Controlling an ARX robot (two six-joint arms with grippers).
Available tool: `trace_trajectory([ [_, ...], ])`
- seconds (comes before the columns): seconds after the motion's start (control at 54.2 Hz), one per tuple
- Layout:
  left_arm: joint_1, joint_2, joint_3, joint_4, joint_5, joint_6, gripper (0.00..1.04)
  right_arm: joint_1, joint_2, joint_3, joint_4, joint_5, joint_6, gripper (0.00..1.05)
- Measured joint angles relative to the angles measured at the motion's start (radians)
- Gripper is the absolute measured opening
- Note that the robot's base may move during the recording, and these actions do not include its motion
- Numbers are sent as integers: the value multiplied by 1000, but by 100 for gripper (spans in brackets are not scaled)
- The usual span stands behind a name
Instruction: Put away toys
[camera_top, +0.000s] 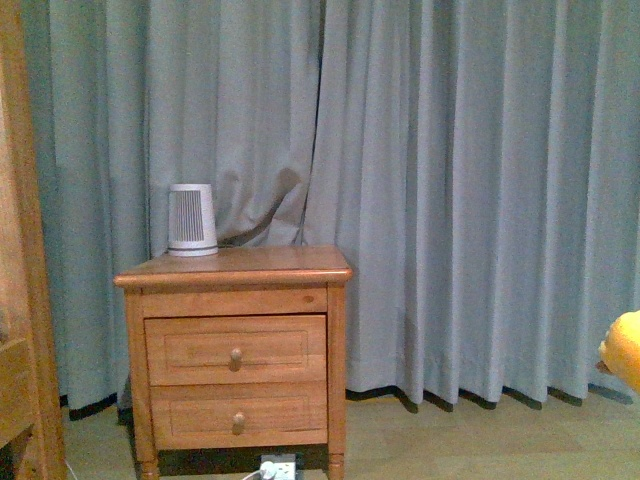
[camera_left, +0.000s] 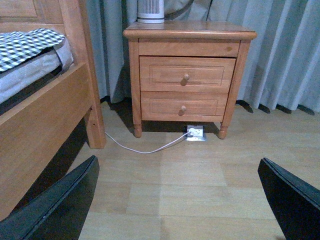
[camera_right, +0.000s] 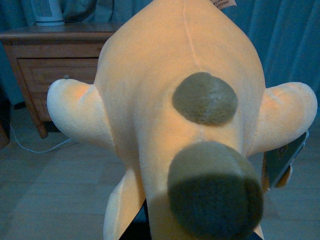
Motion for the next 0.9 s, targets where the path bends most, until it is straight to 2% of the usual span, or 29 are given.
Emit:
trace_trajectory([
  [0.903, 0, 1, 0, 0, 0, 0, 98, 0, 0, 0, 0, 0, 0, 7],
])
